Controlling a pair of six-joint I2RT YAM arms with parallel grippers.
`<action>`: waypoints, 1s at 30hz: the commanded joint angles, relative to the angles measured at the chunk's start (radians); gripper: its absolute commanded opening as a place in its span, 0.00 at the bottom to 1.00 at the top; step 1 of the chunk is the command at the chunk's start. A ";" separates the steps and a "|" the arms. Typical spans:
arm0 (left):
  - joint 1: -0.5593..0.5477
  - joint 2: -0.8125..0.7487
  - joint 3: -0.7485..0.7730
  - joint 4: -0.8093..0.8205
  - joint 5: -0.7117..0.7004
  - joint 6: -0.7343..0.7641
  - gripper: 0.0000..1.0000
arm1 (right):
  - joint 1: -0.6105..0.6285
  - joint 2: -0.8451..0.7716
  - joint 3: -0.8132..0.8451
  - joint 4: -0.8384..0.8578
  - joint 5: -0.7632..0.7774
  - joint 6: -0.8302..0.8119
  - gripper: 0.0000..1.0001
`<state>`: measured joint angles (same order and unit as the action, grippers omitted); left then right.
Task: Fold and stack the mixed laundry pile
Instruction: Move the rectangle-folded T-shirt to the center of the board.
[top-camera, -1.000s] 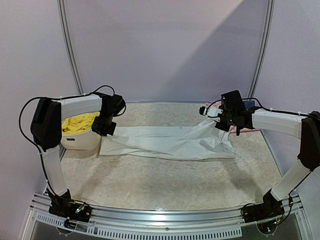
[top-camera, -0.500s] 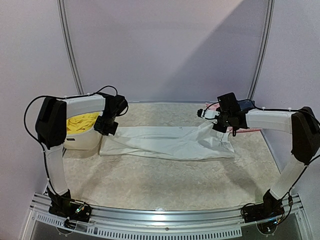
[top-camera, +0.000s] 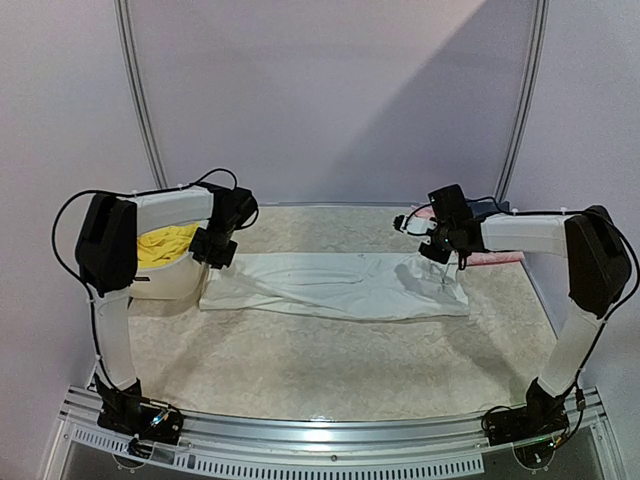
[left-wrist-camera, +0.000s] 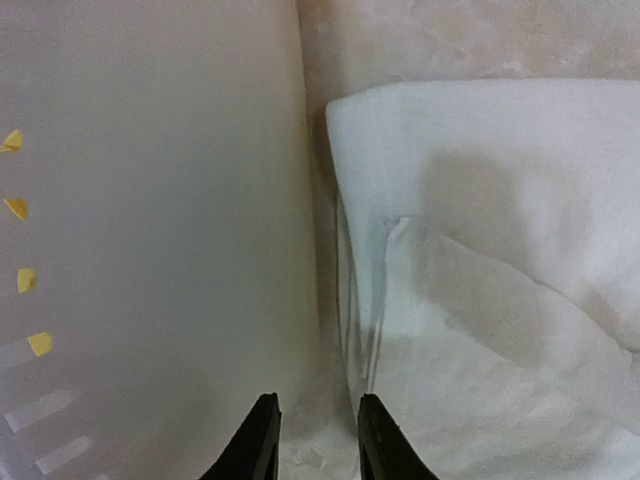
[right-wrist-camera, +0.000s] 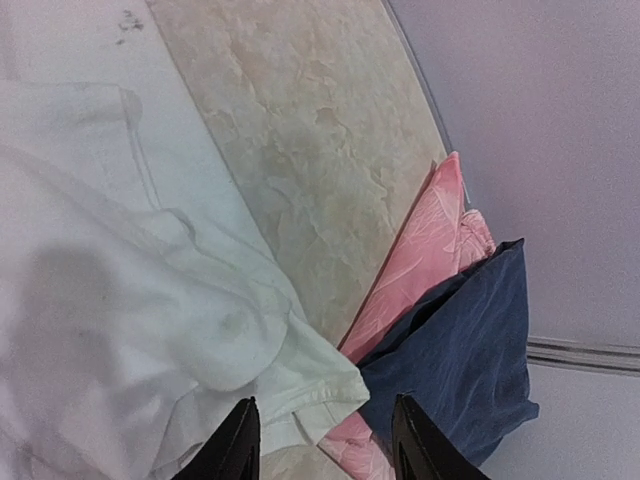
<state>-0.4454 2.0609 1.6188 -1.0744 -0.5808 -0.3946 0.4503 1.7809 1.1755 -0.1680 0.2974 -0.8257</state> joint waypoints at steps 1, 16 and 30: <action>-0.036 -0.141 0.007 -0.055 -0.033 -0.011 0.33 | -0.059 -0.131 0.057 -0.193 -0.087 0.146 0.47; -0.122 -0.231 -0.302 0.084 0.336 0.214 0.40 | -0.336 -0.319 -0.100 -0.843 -0.636 0.052 0.55; -0.180 -0.199 -0.304 0.164 0.171 0.552 0.49 | -0.337 -0.185 -0.107 -0.761 -0.629 0.018 0.62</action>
<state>-0.6220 1.8423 1.3510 -0.9863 -0.3458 0.0383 0.1120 1.5280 1.0534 -0.9859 -0.3466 -0.7959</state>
